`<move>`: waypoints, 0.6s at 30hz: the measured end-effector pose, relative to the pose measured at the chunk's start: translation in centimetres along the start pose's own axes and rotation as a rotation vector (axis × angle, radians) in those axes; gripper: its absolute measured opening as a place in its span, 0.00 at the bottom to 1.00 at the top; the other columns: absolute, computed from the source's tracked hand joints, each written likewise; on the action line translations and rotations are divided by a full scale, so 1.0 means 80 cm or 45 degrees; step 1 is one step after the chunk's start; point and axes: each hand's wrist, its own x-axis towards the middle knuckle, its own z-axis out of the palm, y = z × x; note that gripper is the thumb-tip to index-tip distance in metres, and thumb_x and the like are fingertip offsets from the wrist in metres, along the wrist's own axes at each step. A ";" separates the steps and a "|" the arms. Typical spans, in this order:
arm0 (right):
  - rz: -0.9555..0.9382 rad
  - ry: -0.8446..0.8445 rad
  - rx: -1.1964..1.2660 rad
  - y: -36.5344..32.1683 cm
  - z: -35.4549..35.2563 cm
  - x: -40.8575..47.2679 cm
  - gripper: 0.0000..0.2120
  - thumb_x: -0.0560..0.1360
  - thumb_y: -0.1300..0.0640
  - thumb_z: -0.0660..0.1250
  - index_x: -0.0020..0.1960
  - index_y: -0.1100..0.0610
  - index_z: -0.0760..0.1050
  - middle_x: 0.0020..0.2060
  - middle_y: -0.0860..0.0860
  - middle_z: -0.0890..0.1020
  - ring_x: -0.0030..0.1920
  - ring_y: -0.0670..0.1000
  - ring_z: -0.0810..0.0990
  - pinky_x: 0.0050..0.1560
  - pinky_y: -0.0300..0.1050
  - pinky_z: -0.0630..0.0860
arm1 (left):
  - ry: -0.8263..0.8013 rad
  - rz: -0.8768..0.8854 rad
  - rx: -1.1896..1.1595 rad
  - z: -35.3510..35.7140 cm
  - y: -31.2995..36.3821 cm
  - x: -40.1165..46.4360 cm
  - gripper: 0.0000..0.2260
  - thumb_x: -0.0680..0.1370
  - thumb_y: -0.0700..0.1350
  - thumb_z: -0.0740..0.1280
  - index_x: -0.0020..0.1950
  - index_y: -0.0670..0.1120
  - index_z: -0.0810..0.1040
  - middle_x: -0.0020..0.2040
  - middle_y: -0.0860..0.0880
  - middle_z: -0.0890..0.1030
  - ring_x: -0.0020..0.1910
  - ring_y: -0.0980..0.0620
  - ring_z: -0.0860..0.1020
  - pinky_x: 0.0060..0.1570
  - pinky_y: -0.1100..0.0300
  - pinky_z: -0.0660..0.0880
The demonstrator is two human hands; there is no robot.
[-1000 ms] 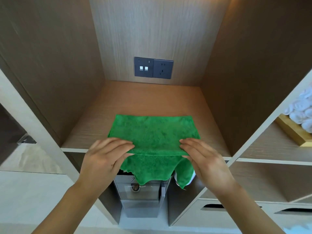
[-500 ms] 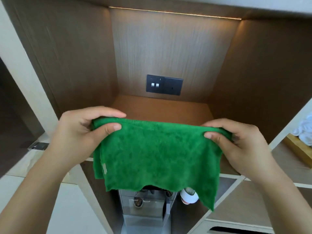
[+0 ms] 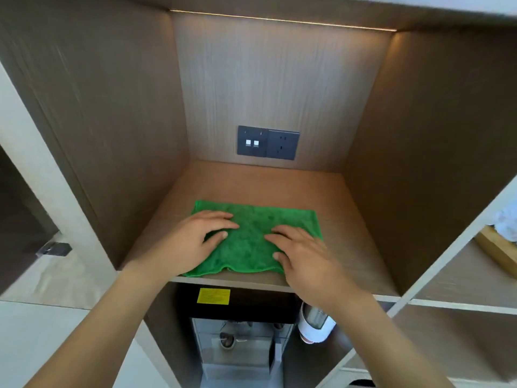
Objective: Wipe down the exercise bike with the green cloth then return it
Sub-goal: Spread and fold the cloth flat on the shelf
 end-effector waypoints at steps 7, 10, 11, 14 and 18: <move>0.188 -0.016 -0.180 0.051 -0.041 0.026 0.29 0.81 0.64 0.62 0.78 0.42 0.71 0.81 0.44 0.67 0.81 0.50 0.63 0.79 0.54 0.60 | 0.059 -0.075 -0.026 -0.015 0.034 -0.033 0.07 0.82 0.50 0.71 0.56 0.60 0.87 0.49 0.67 0.86 0.47 0.62 0.83 0.52 0.56 0.81; 0.189 0.158 -0.180 0.051 -0.056 0.020 0.25 0.79 0.68 0.65 0.71 0.49 0.79 0.73 0.47 0.77 0.76 0.54 0.71 0.76 0.57 0.64 | 0.123 -0.008 -0.023 -0.011 0.054 -0.037 0.07 0.81 0.50 0.71 0.55 0.59 0.87 0.45 0.65 0.85 0.44 0.61 0.83 0.45 0.55 0.81; 0.152 0.204 -0.108 0.045 -0.055 0.014 0.21 0.79 0.68 0.66 0.67 0.51 0.82 0.69 0.49 0.81 0.72 0.56 0.76 0.73 0.58 0.69 | 0.132 0.034 -0.035 -0.006 0.056 -0.035 0.07 0.81 0.48 0.71 0.55 0.59 0.86 0.49 0.64 0.85 0.48 0.61 0.82 0.49 0.54 0.80; 0.033 0.202 0.059 0.029 -0.041 -0.005 0.12 0.80 0.61 0.70 0.62 0.53 0.85 0.62 0.47 0.84 0.64 0.54 0.81 0.65 0.55 0.77 | 0.047 0.095 -0.067 0.016 0.052 -0.021 0.10 0.82 0.49 0.70 0.62 0.59 0.84 0.64 0.63 0.80 0.65 0.60 0.76 0.71 0.52 0.72; 0.048 0.092 0.128 0.031 -0.023 -0.022 0.15 0.84 0.57 0.68 0.69 0.53 0.81 0.70 0.44 0.80 0.70 0.49 0.77 0.71 0.43 0.71 | -0.111 0.072 -0.054 0.036 0.047 -0.003 0.16 0.84 0.55 0.66 0.72 0.61 0.78 0.77 0.63 0.71 0.78 0.59 0.66 0.80 0.49 0.62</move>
